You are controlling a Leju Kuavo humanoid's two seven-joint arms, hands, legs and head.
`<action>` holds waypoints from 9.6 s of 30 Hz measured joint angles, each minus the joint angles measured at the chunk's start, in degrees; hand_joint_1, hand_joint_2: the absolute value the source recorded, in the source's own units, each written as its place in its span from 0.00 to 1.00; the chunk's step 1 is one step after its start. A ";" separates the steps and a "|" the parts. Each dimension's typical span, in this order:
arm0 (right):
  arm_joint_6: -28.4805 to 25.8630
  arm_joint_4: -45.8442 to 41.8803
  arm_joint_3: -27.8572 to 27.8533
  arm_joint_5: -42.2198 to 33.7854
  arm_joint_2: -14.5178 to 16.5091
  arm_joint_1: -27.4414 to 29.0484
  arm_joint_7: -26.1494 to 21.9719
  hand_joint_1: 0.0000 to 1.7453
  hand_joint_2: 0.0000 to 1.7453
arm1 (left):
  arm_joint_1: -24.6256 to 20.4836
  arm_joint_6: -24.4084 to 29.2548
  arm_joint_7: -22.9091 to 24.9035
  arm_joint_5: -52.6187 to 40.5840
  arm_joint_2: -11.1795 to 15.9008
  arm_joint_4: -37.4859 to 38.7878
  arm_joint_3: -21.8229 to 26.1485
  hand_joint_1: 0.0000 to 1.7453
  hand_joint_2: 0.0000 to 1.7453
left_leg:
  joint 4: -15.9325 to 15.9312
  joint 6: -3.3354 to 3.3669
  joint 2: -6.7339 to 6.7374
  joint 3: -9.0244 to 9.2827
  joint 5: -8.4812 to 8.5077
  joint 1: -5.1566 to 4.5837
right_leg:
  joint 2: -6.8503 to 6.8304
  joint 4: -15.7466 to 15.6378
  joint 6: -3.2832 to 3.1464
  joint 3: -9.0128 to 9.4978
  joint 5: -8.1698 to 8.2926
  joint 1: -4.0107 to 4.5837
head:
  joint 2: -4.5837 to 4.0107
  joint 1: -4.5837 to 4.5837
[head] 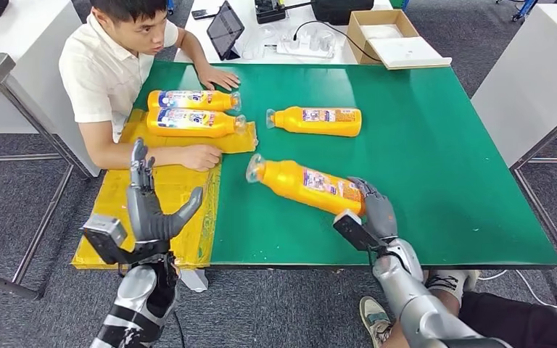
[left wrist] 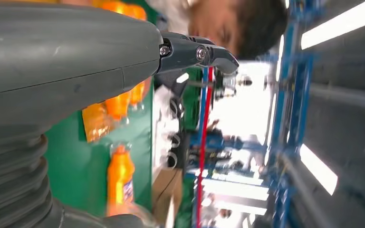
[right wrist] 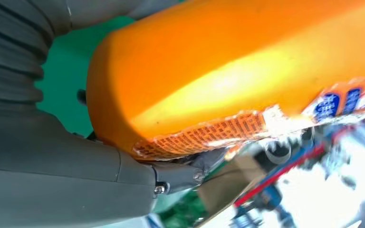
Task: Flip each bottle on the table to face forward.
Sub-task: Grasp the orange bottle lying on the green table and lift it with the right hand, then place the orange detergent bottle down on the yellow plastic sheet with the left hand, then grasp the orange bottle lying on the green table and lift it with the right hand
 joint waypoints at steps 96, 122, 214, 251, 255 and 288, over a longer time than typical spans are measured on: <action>5.24 -15.56 33.51 -18.06 15.28 14.04 0.00 0.00 0.00 | 5.73 -22.45 8.33 3.01 2.04 0.69 -7.13 1.00 1.00 | -0.02 -0.05 -0.02 -0.32 0.00 0.07 | 0.00 -0.01 -0.07 -0.38 -0.03 0.04 | 0.00 0.02; -13.64 -30.50 33.61 -9.51 12.89 20.41 -0.23 0.00 0.00 | -6.30 9.90 14.70 -27.99 4.19 15.38 -2.14 1.00 1.00 | -0.02 -0.06 0.00 -0.32 0.03 0.08 | 0.01 0.00 -0.07 -0.39 0.00 0.04 | 0.00 0.04; -13.64 -30.64 37.21 -12.96 11.34 21.83 -0.23 0.00 0.00 | -8.02 -20.61 12.09 15.66 0.51 7.53 -2.99 0.00 1.00 | -0.03 -0.07 -0.03 -0.11 0.01 0.05 | 0.01 -0.02 -0.08 -0.13 -0.02 0.03 | 0.00 0.03; -12.76 -38.12 8.58 14.42 -5.23 22.31 10.59 0.00 1.00 | 10.00 -4.88 0.47 -7.84 1.67 -11.25 -2.14 0.00 1.00 | -0.02 0.01 -0.05 -0.26 0.01 -0.11 | -0.01 -0.06 0.01 -0.26 0.02 -0.12 | 0.00 0.01; -10.63 -29.91 8.66 15.67 -6.00 17.94 12.36 0.00 1.00 | 9.27 -5.40 2.09 -7.85 1.64 -10.29 -2.38 0.00 1.00 | -0.02 0.03 -0.05 -0.26 0.04 -0.13 | -0.01 -0.06 0.03 -0.25 0.05 -0.13 | 0.00 0.01; 2.98 0.43 14.09 24.73 -7.05 -1.56 28.08 0.45 1.00 | 4.98 -6.07 5.56 -8.33 1.59 -5.03 -3.55 0.00 1.00 | -0.01 0.03 0.10 0.04 0.05 -0.13 | 0.02 -0.07 0.05 -0.02 0.07 -0.12 | 0.00 0.01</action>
